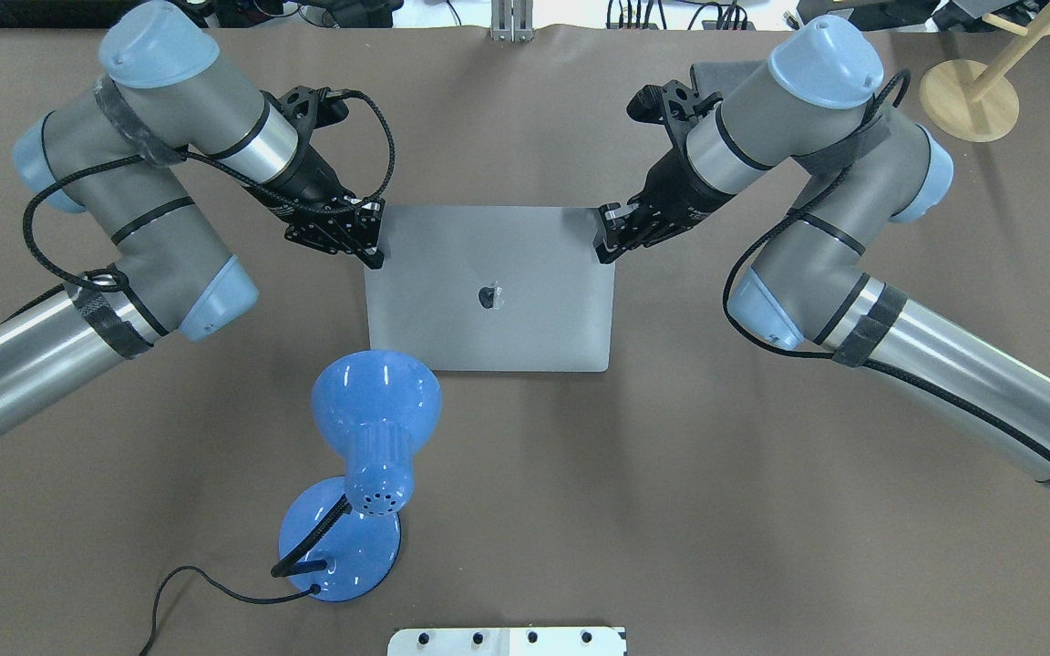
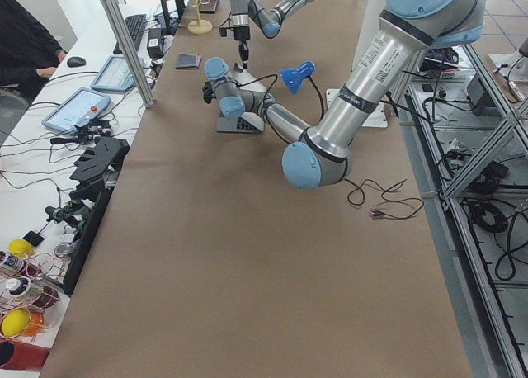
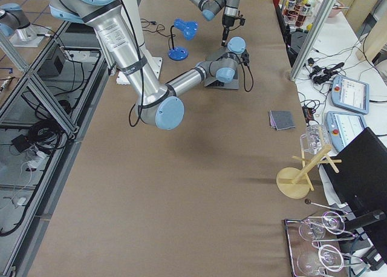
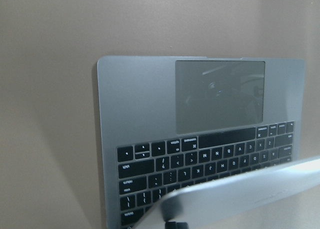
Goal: Close laptop
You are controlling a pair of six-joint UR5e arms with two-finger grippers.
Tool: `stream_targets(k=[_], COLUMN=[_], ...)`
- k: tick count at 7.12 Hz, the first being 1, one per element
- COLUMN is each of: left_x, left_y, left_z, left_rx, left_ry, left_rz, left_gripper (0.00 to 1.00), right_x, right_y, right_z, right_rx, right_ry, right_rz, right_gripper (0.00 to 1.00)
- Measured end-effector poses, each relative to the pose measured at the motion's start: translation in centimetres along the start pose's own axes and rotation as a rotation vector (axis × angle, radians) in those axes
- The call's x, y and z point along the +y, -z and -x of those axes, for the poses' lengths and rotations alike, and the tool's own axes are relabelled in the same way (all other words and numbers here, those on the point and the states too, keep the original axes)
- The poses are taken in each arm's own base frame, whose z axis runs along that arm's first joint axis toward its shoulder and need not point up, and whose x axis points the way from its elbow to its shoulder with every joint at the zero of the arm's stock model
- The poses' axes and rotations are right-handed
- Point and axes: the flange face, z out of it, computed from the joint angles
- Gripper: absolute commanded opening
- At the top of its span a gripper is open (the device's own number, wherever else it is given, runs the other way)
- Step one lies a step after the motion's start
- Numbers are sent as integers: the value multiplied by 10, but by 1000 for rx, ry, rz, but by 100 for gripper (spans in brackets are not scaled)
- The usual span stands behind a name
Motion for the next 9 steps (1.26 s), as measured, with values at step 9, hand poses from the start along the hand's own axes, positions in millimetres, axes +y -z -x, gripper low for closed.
stream_targets(k=[9], left_x=[-34], left_y=[-37], left_z=[18], left_rx=[-64], left_ry=[-5], left_rz=[-74], left_gripper=[0], right_x=[-64], right_y=[-71], right_z=[-19], right_rx=[155], right_ry=[-75], right_rz=[-26], right_gripper=[0])
